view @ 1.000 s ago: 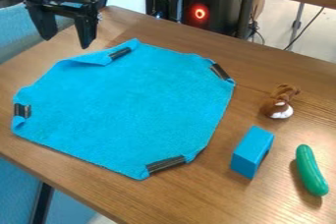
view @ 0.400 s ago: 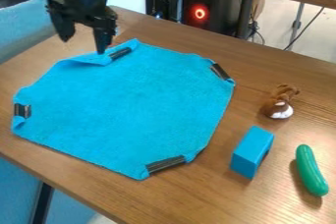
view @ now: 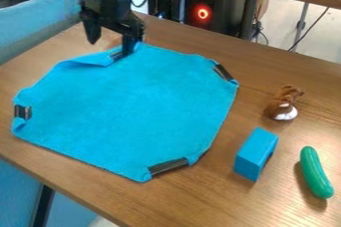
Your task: Fold the cloth from the top left to bottom right
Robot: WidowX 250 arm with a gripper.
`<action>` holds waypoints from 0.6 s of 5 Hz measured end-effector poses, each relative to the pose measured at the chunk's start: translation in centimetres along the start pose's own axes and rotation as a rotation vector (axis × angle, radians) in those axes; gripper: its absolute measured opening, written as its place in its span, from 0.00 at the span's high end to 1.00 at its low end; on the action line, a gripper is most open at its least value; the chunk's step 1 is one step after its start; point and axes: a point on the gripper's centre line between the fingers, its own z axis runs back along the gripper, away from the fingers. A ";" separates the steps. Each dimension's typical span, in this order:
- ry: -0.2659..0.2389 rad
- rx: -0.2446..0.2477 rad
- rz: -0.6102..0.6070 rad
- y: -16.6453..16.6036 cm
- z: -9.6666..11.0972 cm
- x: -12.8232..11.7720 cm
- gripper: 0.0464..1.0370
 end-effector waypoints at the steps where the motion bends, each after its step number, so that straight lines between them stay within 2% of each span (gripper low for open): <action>1: 0.014 0.040 0.035 -0.2 -1.4 1.8 0.04; 3: 0.028 0.114 0.076 -0.4 -3.7 3.8 0.04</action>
